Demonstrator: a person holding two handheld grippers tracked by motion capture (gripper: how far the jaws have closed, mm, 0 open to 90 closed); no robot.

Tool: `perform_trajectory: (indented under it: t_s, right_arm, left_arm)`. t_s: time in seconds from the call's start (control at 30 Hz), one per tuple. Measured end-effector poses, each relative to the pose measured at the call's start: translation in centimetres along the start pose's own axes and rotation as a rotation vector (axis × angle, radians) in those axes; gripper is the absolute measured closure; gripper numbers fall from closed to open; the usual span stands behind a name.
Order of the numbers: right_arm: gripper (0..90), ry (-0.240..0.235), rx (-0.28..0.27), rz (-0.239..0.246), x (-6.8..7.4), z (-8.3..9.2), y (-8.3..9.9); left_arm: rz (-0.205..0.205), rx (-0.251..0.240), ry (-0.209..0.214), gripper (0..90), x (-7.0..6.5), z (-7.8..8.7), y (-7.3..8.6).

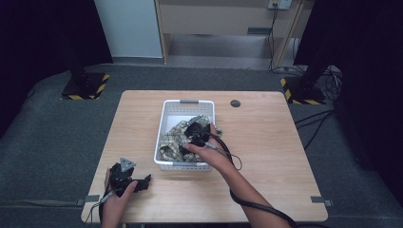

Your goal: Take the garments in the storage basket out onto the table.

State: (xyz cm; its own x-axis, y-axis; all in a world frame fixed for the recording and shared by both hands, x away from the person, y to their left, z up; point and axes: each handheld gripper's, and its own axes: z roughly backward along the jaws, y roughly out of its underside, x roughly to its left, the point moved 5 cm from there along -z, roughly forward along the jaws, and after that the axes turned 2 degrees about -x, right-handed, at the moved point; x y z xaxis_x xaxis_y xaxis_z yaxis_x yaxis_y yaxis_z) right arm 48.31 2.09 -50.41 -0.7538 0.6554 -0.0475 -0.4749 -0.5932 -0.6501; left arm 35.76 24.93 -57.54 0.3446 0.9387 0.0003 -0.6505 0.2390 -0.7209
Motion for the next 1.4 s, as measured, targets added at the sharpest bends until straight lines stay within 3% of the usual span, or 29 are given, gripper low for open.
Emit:
perform_trajectory:
  t_s: [0.4, 1.1, 1.4]
  right_arm:
    - [2.9, 0.021, 0.025, -0.008, 0.5, -1.4, -0.5]
    - [0.5, 0.068, 0.147, -0.066, 0.2, -5.2, 0.8]
    - [2.9, 0.064, 0.154, -0.077, 0.1, -5.7, 0.9]
  left_arm:
    - [-0.002, 0.000, 0.002, 0.0, 0.0, 0.0, 0.0]
    - [-0.003, 0.000, 0.004, 0.0, 0.0, 0.0, 0.0]
    - [-0.005, 0.000, 0.006, 0.0, 0.1, 0.0, 0.0]
